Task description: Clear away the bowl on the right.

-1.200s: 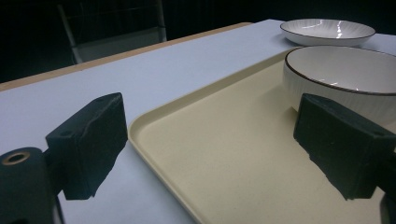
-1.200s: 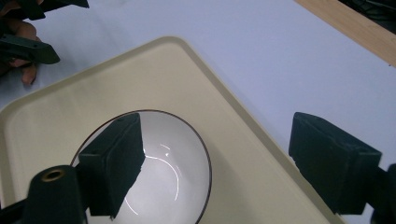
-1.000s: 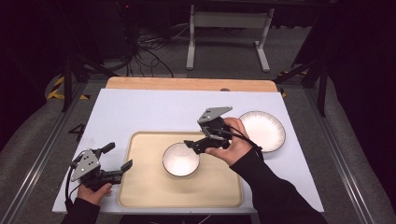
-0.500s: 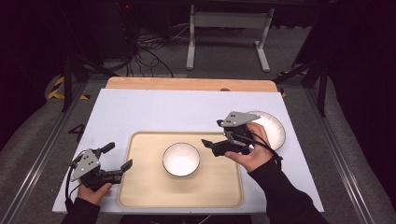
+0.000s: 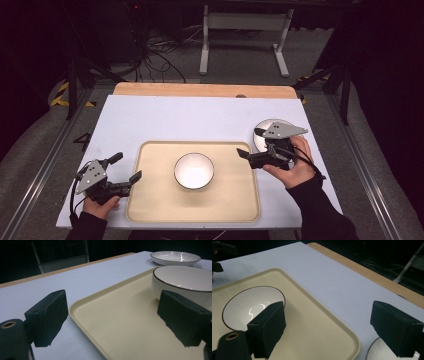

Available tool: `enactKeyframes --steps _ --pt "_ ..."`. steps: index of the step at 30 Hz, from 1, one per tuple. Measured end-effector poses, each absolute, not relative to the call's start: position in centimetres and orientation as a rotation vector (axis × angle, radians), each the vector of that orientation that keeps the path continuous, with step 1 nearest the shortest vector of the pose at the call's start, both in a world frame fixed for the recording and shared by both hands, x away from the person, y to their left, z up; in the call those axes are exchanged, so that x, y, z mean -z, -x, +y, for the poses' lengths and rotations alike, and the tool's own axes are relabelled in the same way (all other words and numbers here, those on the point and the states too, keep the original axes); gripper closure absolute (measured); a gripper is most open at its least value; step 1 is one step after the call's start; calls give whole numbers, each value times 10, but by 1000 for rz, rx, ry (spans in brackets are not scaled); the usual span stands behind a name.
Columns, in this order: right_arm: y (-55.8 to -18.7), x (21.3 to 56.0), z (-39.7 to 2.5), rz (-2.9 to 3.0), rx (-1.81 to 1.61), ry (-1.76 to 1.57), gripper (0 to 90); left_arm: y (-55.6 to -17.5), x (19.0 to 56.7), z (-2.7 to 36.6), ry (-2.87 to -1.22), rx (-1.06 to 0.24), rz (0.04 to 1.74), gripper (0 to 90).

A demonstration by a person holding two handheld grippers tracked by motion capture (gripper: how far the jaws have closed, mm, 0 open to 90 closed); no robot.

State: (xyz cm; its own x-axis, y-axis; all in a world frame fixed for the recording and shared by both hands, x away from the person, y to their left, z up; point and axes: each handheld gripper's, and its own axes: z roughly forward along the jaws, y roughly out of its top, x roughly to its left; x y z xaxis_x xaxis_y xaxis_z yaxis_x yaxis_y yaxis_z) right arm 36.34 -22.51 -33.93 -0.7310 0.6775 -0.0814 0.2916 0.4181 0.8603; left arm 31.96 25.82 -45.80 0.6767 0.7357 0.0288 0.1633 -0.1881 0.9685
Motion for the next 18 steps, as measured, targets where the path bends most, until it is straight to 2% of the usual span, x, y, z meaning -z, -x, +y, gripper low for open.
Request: enactKeyframes --steps 8,18 --pt "-357 347 -245 2221 -1248 -872 130 -319 458 258 -1716 -609 731 108" --pt "-347 374 -262 2145 -1269 -916 130 -319 458 258 -1717 -609 730 108"
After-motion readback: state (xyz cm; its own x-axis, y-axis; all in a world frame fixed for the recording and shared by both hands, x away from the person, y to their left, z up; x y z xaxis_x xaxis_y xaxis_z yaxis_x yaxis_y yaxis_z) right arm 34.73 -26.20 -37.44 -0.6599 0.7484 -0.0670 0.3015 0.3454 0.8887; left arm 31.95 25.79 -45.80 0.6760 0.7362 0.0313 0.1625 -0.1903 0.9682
